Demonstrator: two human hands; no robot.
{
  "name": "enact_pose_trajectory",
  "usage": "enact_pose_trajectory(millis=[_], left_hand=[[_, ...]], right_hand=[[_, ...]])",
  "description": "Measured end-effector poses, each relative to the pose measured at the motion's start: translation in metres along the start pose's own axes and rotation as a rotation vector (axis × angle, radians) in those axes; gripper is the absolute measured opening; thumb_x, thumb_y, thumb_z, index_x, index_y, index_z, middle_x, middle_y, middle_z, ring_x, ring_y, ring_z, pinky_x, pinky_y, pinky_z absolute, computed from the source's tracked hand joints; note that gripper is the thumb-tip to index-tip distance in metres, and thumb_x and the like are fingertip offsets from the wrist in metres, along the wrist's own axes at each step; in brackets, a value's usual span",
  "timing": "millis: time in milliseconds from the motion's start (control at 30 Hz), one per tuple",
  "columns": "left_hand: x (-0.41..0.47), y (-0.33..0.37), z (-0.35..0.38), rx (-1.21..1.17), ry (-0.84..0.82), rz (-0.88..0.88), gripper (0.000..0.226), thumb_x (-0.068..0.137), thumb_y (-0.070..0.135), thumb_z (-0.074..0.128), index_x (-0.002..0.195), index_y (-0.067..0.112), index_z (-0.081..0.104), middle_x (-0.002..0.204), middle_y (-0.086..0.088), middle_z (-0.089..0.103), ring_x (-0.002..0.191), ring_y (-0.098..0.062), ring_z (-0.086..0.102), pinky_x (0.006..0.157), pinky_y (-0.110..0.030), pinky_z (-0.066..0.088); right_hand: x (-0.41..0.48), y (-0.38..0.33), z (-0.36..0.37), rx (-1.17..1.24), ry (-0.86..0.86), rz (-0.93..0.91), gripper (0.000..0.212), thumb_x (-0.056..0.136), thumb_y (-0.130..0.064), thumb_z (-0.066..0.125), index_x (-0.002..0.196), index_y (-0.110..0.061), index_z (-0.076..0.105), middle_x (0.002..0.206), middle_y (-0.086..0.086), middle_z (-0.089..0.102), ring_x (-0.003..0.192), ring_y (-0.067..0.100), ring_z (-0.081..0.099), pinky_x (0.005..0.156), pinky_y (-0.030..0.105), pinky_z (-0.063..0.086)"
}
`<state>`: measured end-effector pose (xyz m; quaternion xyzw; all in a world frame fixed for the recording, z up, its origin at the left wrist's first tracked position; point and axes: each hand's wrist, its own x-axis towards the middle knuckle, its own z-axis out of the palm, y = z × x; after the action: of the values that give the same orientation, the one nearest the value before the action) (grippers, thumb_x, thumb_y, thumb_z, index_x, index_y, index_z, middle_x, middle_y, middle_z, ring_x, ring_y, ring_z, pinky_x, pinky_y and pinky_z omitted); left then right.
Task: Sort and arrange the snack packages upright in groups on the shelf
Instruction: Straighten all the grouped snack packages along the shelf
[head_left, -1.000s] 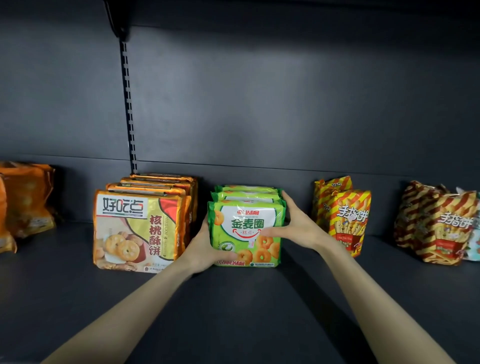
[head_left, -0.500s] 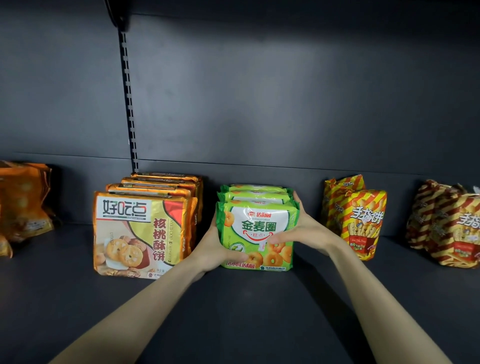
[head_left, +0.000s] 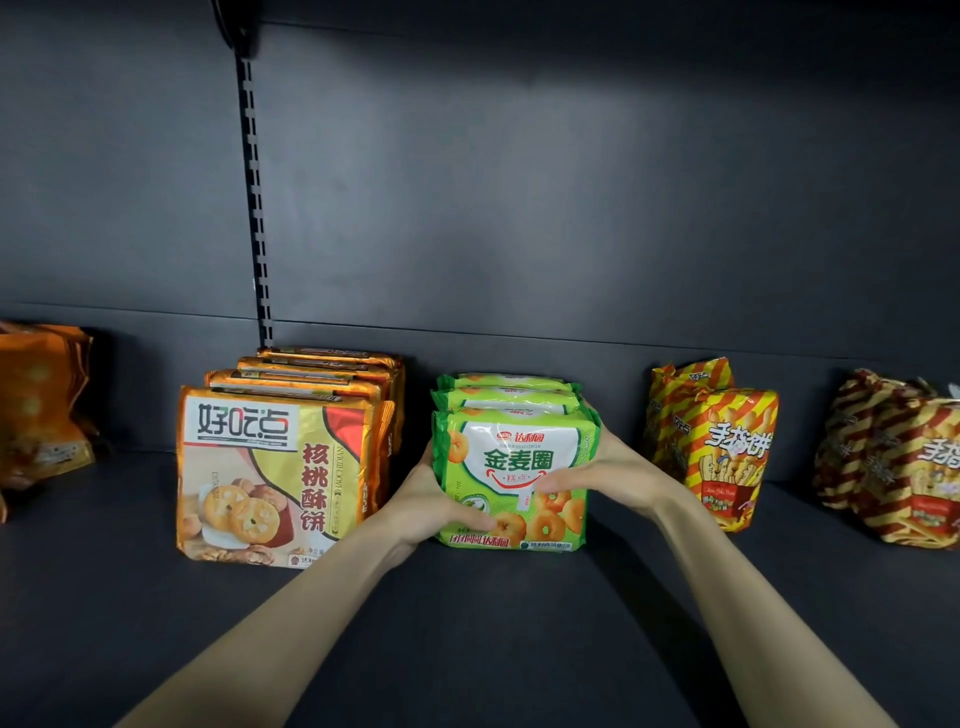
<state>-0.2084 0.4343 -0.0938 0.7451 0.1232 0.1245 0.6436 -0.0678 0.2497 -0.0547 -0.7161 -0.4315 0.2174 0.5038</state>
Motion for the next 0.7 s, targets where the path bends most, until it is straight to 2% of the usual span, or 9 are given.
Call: enact_pose_trajectory(millis=[100, 333, 433, 600, 700], left_hand=[[-0.0004, -0.0016, -0.0017, -0.022, 0.007, 0.002, 0.096, 0.051, -0.01, 0.085, 0.132, 0.019, 0.042, 0.107, -0.001, 0.071, 0.101, -0.017, 0.066, 0.091, -0.038, 0.053], [-0.0012, -0.0015, -0.0033, -0.054, -0.012, 0.005, 0.09, 0.055, -0.012, 0.082, 0.131, 0.017, 0.044, 0.107, -0.002, 0.071, 0.098, -0.015, 0.067, 0.078, -0.026, 0.055], [-0.0005, -0.0019, -0.0037, -0.059, -0.014, -0.002, 0.088, 0.056, -0.012, 0.082, 0.131, 0.016, 0.044, 0.107, -0.003, 0.071, 0.099, -0.016, 0.067, 0.08, -0.028, 0.055], [0.0002, -0.0031, -0.003, -0.079, -0.014, 0.011, 0.087, 0.057, -0.013, 0.081, 0.13, 0.016, 0.044, 0.108, -0.004, 0.071, 0.099, -0.016, 0.067, 0.08, -0.028, 0.055], [0.0009, -0.0037, -0.0028, -0.069, -0.01, 0.017, 0.088, 0.056, -0.012, 0.082, 0.13, 0.016, 0.044, 0.108, -0.004, 0.07, 0.101, -0.018, 0.067, 0.088, -0.034, 0.054]], right_hand=[[0.0025, -0.0003, 0.0025, 0.007, 0.002, 0.0, 0.099, 0.063, -0.006, 0.085, 0.143, -0.02, 0.028, 0.127, 0.0, 0.063, 0.114, 0.018, 0.062, 0.093, 0.04, 0.053], [0.0047, -0.0006, 0.006, 0.01, 0.002, 0.008, 0.1, 0.064, -0.007, 0.085, 0.144, -0.021, 0.027, 0.127, -0.001, 0.063, 0.114, 0.016, 0.062, 0.092, 0.035, 0.053], [0.0043, -0.0008, 0.0063, 0.014, 0.009, 0.006, 0.098, 0.065, -0.006, 0.084, 0.143, -0.022, 0.028, 0.127, -0.001, 0.063, 0.114, 0.016, 0.062, 0.091, 0.033, 0.054], [0.0035, 0.0001, 0.0064, 0.008, 0.017, -0.004, 0.098, 0.063, -0.009, 0.085, 0.143, -0.02, 0.029, 0.128, -0.001, 0.062, 0.115, 0.017, 0.061, 0.094, 0.038, 0.052], [0.0031, -0.0002, 0.0066, 0.011, 0.015, -0.012, 0.096, 0.064, -0.007, 0.085, 0.142, -0.019, 0.03, 0.128, 0.0, 0.062, 0.115, 0.017, 0.062, 0.093, 0.036, 0.053]])
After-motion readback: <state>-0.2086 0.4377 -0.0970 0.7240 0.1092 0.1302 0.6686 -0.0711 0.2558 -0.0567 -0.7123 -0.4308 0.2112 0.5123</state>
